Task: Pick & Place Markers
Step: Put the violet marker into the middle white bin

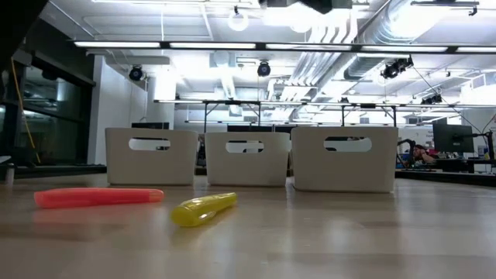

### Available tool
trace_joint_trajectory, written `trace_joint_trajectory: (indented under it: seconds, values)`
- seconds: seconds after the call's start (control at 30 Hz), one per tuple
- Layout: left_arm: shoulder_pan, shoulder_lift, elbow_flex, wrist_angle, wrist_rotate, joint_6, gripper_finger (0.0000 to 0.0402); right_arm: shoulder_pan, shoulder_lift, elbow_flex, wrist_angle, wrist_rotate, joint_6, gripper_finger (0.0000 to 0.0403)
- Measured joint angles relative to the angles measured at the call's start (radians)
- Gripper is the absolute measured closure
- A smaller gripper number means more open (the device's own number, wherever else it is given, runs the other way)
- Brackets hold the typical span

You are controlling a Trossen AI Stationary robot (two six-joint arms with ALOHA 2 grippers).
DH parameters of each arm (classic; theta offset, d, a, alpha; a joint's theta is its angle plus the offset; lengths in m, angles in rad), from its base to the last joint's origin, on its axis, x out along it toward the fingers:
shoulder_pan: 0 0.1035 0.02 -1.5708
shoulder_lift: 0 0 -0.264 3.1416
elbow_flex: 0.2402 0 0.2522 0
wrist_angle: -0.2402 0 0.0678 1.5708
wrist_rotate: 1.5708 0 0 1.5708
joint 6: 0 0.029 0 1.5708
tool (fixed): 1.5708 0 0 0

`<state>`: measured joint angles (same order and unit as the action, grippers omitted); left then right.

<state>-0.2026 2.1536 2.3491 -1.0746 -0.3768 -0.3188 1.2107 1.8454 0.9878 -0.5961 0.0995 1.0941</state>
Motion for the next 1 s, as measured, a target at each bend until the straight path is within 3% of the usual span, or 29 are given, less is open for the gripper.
trace_joint_trajectory:
  seconds: [0.1, 0.3, 0.67, 1.0]
  values:
    - [0.006, -0.111, 0.003, -0.084, -0.122, 0.023, 0.0401, -0.029, -0.001, 0.001, -0.016, -0.013, -0.024, 0.0381]
    - [0.014, -0.235, 0.003, -0.177, -0.235, 0.022, 0.0401, -0.085, -0.026, -0.001, -0.069, 0.002, -0.045, 0.0381]
    - [0.005, -0.288, -0.019, -0.349, -0.265, -0.03, 0.0401, -0.186, -0.097, -0.019, -0.28, 0.17, -0.11, 0.0381]
    - [-0.023, -0.335, -0.233, -0.34, -0.293, -0.163, 0.0401, -0.391, -0.352, -0.012, -0.411, 0.269, -0.301, 0.0382]
